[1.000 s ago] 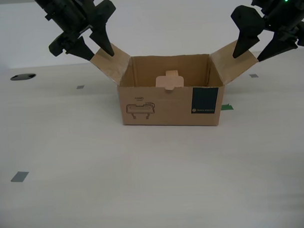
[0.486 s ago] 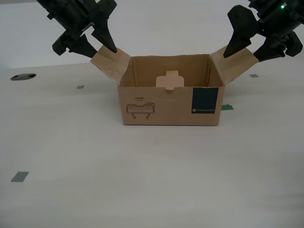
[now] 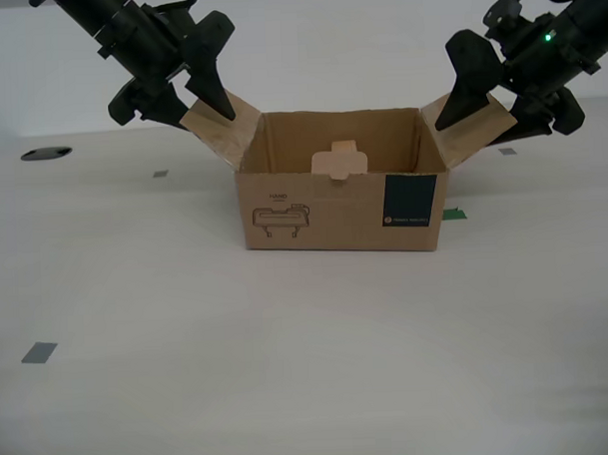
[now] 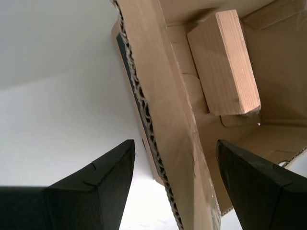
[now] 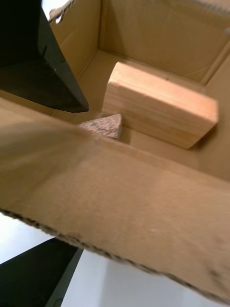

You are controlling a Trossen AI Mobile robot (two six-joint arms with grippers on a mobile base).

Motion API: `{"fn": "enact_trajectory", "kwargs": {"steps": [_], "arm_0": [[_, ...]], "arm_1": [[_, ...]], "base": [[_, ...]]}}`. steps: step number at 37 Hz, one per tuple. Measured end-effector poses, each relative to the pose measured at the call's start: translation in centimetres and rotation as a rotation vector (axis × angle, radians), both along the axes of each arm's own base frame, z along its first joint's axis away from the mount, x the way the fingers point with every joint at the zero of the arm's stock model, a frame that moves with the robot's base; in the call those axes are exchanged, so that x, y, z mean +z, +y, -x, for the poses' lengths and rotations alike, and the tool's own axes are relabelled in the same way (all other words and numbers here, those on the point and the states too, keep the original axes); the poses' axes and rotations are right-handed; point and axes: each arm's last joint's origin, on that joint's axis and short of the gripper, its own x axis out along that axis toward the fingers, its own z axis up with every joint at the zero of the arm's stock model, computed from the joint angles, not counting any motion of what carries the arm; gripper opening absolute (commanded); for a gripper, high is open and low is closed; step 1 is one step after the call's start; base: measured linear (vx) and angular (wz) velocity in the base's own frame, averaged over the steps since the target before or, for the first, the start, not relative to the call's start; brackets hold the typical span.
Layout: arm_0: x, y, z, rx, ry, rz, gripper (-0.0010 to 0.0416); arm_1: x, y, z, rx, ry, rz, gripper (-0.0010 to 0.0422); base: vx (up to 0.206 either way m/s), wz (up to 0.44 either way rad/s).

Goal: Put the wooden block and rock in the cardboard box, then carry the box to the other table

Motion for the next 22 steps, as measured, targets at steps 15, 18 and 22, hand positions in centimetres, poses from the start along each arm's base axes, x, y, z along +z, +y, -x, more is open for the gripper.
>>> {"fn": "enact_trajectory", "kwargs": {"steps": [15,18,22], "arm_0": [[0.8,0.4,-1.2,0.020,-0.008,-0.070,0.0335],[1.2,0.4,-1.4,0.021,-0.018,-0.073,0.0345],[1.2,0.4,-1.4,0.021,-0.017,-0.074,0.0351]], "arm_1": [[-0.9,-0.2,-0.5,0.020,0.016,0.033,0.0229],[-1.7,-0.3,-0.7,0.022,0.041,0.033,0.0228],[-2.0,-0.4,-0.9,0.014,0.046,0.054,0.0228]], "base": [[0.000,0.000],[0.000,0.000],[0.000,0.000]]}}
